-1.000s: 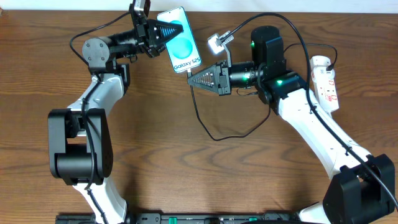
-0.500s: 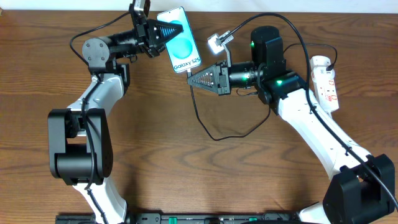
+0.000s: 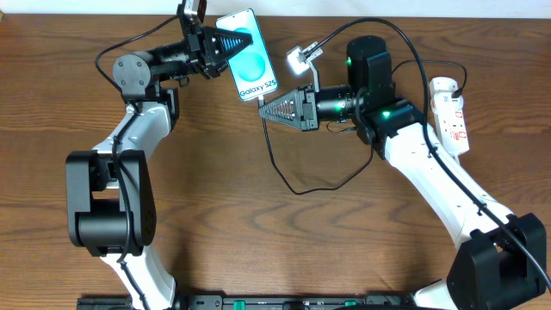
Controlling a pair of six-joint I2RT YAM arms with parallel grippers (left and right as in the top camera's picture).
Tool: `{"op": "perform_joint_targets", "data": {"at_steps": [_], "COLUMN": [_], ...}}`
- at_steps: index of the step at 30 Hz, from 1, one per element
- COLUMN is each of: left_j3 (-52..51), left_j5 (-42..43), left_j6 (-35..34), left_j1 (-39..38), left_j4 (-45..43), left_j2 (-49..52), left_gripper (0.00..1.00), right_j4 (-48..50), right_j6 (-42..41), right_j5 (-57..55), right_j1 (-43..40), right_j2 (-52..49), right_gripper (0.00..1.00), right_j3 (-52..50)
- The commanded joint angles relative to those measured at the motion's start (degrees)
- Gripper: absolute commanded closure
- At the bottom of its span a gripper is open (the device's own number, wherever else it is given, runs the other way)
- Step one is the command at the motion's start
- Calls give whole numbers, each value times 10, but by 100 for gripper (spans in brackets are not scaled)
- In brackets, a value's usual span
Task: Plug charger to phone and switch on socket
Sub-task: 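Push the USB-C plug upward into the phone's bottom port with right gripper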
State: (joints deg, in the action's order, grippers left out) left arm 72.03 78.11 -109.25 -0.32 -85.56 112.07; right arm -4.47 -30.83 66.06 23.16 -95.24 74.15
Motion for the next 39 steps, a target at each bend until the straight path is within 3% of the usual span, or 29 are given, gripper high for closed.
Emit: {"op": "perform_joint_targets", "data": {"at_steps": [1, 39], "left_j3": [8, 8], "left_j5": [27, 104], "left_j6": [14, 62], "left_j1": [-2, -2], "left_j4": [-12, -12], "left_j2": [-2, -2], "left_gripper": [93, 93], "right_j4": [7, 28], "right_j6": [-9, -51], "right_j5": [-12, -16], "right_j1": [3, 3], "right_j2": [4, 4], "right_gripper": [99, 99], "right_j3": [7, 7]}}
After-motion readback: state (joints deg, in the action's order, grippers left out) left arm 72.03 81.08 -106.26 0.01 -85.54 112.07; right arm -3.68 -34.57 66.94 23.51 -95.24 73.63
